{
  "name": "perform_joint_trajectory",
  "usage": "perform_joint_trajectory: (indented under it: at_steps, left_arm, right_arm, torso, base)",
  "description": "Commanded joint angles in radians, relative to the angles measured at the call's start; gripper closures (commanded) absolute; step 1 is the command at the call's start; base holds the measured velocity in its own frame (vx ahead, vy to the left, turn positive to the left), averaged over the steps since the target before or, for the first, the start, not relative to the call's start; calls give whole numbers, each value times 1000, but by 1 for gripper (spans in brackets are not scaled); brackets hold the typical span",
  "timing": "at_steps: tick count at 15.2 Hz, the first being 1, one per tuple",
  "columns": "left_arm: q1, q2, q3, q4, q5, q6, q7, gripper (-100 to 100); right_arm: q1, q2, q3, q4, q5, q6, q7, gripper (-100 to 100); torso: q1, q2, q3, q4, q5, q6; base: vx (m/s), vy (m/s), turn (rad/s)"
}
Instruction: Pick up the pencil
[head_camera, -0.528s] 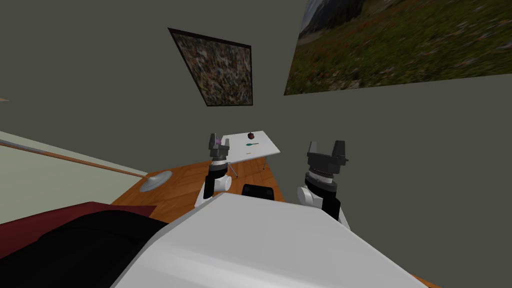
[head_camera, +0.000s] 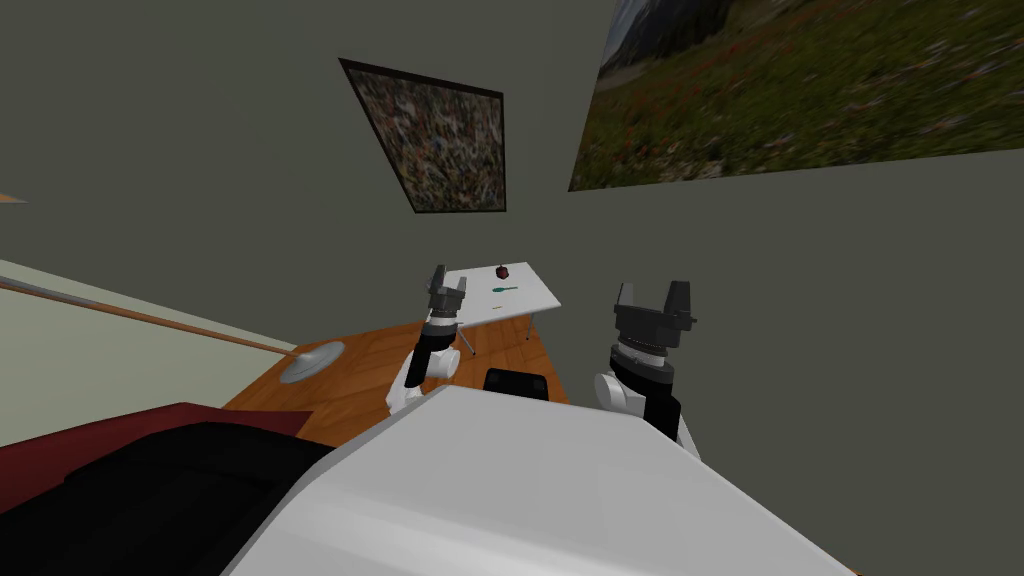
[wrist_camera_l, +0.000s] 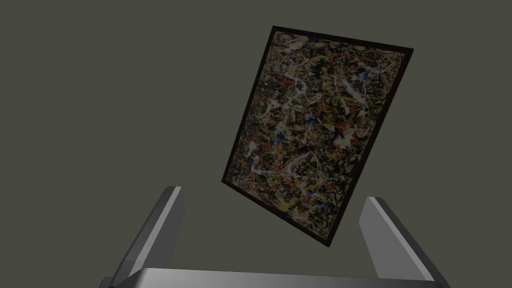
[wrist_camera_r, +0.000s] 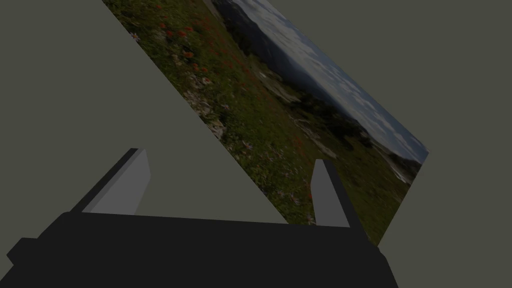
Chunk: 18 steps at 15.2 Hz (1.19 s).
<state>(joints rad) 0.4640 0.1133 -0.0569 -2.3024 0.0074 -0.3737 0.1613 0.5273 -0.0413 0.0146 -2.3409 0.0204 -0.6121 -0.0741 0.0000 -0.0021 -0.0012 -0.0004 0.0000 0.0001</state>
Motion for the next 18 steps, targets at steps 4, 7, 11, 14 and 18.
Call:
perform_joint_trajectory:
  at_steps: [4,7,11,14,18]
  left_arm:
    - [-109,74,-8,64,1,103,18,-100]
    - [-148,85,-11,88,3,148,25,-100]
    - [-226,101,-20,144,10,229,40,-100]
    - [-293,111,-30,203,22,300,59,-100]
    - [-356,114,-36,252,29,370,70,-100]
  right_arm:
    - [0,0,0,0,0,0,0,0]
    - [0,0,0,0,0,0,0,0]
    - [0,0,0,0,0,0,0,0]
    - [0,0,0,0,0,0,0,0]
    - [0,0,0,0,0,0,0,0]
  torso:
    - [0,-1,-1,0,0,0]
    - [-1,-2,-1,0,0,0]
    - [-1,-2,-1,0,0,0]
    - [-1,-2,-1,0,0,0]
    - [-1,-1,-1,0,0,0]
  base:
    - [35,-10,17]
    - [38,-12,13]
    - [35,-10,11]
    - [41,-11,12]
    - [31,-11,6]
